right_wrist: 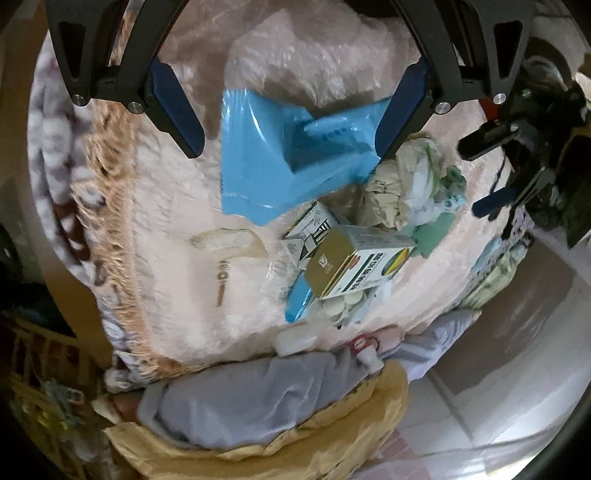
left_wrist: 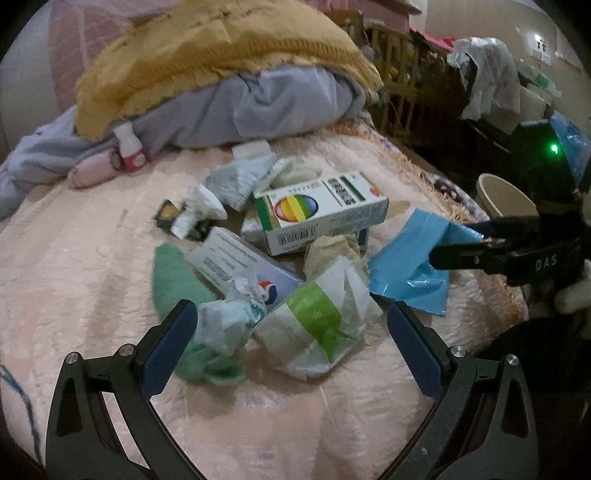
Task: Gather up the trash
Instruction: 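Grasp the blue plastic wrapper with the right gripper while the left gripper grasps a clear plastic bag, then lift the blue wrapper and clear bag and carry both toward the white bucket, then open both grippers over the white bucket to drop the wrapper and bag, then grasp the green towel with the left gripper while the right gripper grasps the beige tissue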
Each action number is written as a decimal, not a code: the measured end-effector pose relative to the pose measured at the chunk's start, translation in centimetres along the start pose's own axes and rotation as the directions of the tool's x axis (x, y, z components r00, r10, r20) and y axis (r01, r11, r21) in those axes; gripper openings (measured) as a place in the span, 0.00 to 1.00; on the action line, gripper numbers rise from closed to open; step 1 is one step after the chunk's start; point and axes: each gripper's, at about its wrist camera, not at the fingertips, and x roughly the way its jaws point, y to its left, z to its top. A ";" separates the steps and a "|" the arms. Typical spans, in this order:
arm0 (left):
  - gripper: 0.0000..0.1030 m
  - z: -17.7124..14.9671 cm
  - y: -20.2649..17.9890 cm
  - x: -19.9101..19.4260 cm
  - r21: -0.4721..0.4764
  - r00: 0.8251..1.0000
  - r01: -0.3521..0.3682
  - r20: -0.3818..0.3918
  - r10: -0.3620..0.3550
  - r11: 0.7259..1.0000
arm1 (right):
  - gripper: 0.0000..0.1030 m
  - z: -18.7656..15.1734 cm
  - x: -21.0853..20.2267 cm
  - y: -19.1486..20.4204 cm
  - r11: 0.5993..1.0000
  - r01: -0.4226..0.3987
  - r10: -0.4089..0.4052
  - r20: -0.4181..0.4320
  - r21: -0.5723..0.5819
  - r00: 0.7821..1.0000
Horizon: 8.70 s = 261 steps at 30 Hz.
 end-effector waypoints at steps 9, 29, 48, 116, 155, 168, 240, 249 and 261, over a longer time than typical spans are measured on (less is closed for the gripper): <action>0.40 0.4 -0.4 2.0 0.028 0.995 0.064 -0.077 -0.062 0.998 | 0.46 0.8 1.6 -0.4 0.996 -0.086 0.086 0.013 -0.002 0.996; 0.14 0.2 3.2 -2.0 -0.144 0.995 0.084 -0.032 -0.090 0.986 | 0.71 0.0 -3.9 -2.0 0.999 0.015 -0.019 0.090 0.045 0.996; 0.15 -2.3 3.8 1.1 -0.195 0.986 0.085 -0.128 -0.111 0.977 | 0.59 -1.4 0.4 -1.8 0.997 -0.065 0.064 0.010 0.037 0.998; 0.11 6.6 -3.1 0.7 -0.241 0.945 0.318 -0.002 -0.328 0.917 | 0.56 6.4 2.0 -6.9 0.933 0.092 -0.121 -0.063 -0.348 0.991; 0.12 17.4 -29.1 8.7 -0.047 0.820 0.557 -0.124 -0.558 0.829 | 0.24 -1.6 -19.7 -22.8 0.946 0.238 -0.286 0.219 0.221 0.933; 0.60 17.8 -30.3 11.8 -0.111 0.811 0.555 -0.150 -0.566 0.825 | 0.75 -3.8 -22.5 -25.2 0.886 0.287 -0.382 0.222 0.363 0.897; 0.60 -0.9 10.0 -1.0 -0.418 0.998 -0.068 -0.037 0.058 0.906 | 0.73 1.7 1.3 5.3 0.953 -0.038 0.016 -0.075 -0.301 0.997; 0.60 0.0 10.5 2.6 -0.455 0.997 -0.056 -0.075 0.025 0.889 | 0.50 2.9 5.3 5.1 0.945 -0.186 0.146 -0.163 -0.268 0.976; 0.32 -0.2 10.4 1.9 -0.471 0.998 0.001 -0.061 -0.034 0.882 | 0.28 2.5 4.9 6.2 0.923 -0.184 0.146 -0.136 -0.339 0.980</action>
